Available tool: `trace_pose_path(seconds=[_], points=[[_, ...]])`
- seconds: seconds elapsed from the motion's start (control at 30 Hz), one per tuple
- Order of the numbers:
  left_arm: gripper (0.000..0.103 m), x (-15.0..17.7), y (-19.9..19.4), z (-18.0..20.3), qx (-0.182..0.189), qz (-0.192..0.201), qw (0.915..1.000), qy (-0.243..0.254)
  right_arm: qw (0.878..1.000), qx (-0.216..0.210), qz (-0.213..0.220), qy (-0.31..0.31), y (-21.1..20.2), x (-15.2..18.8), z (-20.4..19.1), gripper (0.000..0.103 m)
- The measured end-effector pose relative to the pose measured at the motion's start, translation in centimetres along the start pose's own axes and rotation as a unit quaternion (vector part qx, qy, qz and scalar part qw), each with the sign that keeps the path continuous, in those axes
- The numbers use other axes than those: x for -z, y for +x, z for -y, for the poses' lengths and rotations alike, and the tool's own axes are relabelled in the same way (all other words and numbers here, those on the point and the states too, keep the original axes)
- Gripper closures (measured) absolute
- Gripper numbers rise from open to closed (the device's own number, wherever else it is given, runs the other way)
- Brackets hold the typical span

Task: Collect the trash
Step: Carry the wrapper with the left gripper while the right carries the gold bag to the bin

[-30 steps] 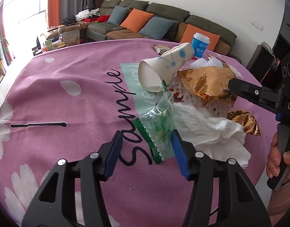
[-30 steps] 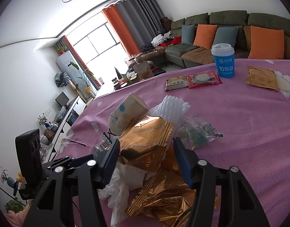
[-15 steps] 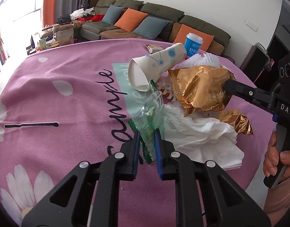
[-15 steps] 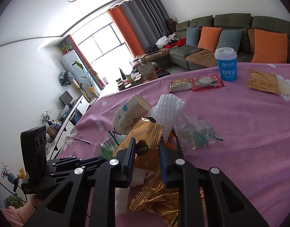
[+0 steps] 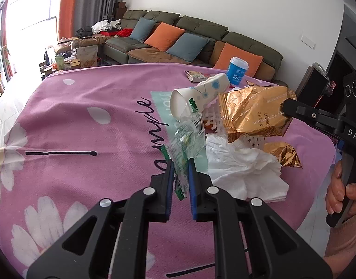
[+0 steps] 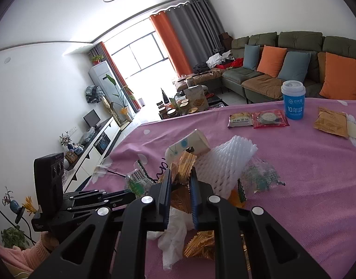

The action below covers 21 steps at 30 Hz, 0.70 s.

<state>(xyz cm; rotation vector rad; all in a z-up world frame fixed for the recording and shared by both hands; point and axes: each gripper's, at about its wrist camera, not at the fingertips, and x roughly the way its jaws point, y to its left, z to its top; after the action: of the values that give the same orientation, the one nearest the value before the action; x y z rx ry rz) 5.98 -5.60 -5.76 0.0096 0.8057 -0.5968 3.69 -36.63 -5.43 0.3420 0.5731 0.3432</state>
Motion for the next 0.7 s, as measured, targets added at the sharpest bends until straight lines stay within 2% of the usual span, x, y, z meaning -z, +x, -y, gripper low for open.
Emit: trace_pose_path(seconds=[0.27, 0.7], points=[[0.091, 0.8, -3.7, -1.4, -0.015, 0.025, 0.9995, -0.011, 1.0, -0.025, 0.001, -0.017, 0.3, -0.6, -1.9, 0.09], [0.091, 3.4, -9.7, -4.7, -0.063, 0.051, 0.9963, -0.031, 0.995, -0.086, -0.028, -0.05, 4.3, -0.6, -6.6, 0.09]])
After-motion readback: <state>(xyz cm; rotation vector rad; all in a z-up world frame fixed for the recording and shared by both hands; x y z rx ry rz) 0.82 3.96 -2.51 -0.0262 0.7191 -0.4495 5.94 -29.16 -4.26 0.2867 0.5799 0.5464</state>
